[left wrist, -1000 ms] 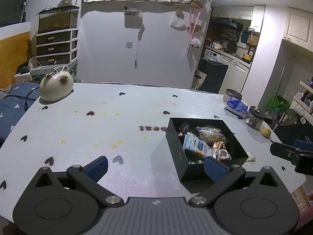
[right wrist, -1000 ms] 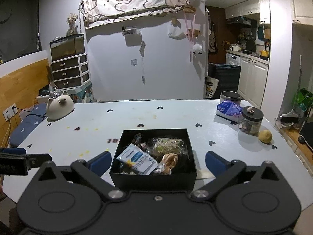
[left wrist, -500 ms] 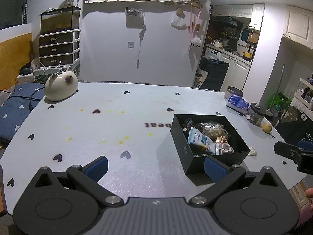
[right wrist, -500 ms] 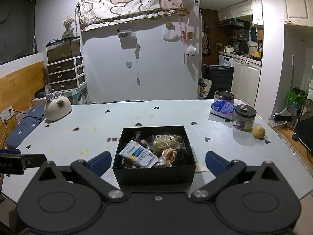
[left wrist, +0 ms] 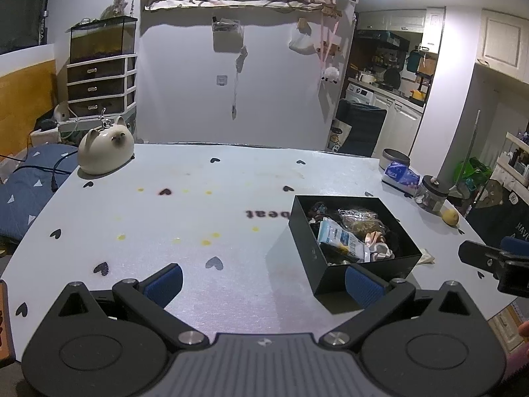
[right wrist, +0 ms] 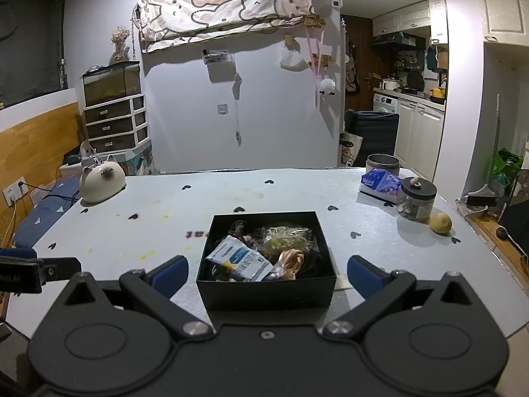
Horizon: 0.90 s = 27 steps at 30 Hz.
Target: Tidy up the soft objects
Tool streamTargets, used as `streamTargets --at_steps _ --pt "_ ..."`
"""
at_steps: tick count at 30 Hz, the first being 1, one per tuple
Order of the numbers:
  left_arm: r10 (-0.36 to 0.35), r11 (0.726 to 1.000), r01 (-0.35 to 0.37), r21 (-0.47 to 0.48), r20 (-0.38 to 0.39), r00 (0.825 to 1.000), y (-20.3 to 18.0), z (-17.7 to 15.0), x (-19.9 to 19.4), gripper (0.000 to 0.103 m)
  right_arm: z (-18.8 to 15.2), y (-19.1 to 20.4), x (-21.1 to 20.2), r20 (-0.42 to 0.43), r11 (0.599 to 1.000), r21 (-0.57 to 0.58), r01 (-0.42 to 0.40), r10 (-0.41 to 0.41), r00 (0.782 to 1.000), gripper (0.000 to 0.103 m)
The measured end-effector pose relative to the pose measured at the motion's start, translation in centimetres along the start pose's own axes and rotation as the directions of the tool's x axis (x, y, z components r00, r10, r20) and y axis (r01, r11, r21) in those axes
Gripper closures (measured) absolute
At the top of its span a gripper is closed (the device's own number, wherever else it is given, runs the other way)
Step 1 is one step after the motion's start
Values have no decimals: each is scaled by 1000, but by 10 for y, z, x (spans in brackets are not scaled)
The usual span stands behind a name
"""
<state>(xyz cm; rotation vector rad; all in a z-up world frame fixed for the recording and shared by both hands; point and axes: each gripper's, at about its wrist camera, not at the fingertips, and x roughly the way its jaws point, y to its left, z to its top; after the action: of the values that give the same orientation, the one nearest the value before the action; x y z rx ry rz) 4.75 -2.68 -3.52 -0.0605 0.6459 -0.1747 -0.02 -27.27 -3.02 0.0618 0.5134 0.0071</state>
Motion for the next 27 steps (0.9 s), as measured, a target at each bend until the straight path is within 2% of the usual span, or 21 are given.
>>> streamTargets --at_steps 27 --pt "9 1000 -9 -7 2 1000 7 1 -2 0 0 9 0 -7 1000 -9 -10 10 1000 0"
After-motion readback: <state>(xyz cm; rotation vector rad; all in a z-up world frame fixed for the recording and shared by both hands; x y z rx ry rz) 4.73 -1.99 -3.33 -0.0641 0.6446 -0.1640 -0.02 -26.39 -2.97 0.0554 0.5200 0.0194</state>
